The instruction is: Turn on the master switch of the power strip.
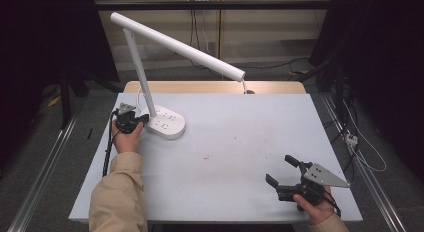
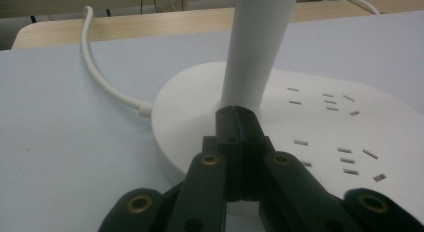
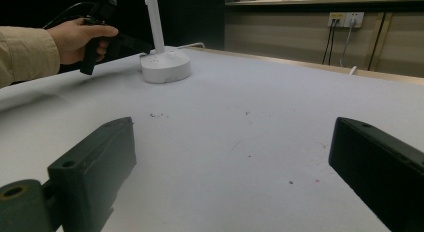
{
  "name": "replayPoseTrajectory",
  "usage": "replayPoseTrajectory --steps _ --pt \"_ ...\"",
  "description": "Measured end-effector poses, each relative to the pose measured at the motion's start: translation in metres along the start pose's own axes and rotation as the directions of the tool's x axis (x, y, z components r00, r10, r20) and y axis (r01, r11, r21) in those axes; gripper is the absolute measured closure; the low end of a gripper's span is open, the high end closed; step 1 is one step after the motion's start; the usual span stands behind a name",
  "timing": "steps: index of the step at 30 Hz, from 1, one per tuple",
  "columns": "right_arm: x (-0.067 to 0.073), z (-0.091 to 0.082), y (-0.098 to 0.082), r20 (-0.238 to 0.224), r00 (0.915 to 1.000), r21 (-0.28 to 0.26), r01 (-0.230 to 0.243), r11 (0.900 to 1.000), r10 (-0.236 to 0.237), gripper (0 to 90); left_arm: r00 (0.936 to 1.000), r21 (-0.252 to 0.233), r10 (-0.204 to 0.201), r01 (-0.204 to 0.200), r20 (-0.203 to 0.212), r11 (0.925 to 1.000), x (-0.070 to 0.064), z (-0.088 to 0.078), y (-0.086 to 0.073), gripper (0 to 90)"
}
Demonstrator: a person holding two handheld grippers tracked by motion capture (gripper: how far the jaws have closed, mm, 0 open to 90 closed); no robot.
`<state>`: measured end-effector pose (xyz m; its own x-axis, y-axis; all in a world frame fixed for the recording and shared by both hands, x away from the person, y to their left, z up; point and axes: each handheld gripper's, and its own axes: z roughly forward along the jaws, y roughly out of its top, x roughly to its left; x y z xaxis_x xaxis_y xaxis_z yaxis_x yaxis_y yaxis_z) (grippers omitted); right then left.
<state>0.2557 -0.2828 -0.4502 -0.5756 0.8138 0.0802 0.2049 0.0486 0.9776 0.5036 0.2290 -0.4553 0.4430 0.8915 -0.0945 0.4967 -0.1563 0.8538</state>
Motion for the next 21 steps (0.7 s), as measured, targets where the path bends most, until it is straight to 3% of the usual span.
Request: replayPoseTrajectory --steps 5,9,12,21 --pt "0.0005 0.0001 0.0000 -0.002 1.0000 0.001 -0.002 1.000 0.002 4.5 0.9999 0.003 -0.016 0.016 0.005 0.9999 0.0010 -0.0001 -0.0002 90.0" --pt "0.0008 0.0005 -0.0001 -0.003 1.0000 0.002 -0.002 1.000 0.002 4.5 1.0000 0.009 -0.007 0.007 -0.001 0.9999 0.0001 -0.0002 0.0003 90.0" --pt "0.0008 0.0004 -0.0001 -0.003 1.0000 0.002 -0.001 1.000 0.001 4.5 0.9996 0.012 -0.025 0.025 0.009 0.9996 0.0020 -0.0006 0.0000 90.0" --pt "0.0006 -0.0002 0.0005 -0.003 1.0000 -0.001 0.001 1.000 -0.001 4.5 0.9996 0.033 -0.028 0.028 -0.009 0.9990 -0.0006 0.0004 0.0029 90.0"
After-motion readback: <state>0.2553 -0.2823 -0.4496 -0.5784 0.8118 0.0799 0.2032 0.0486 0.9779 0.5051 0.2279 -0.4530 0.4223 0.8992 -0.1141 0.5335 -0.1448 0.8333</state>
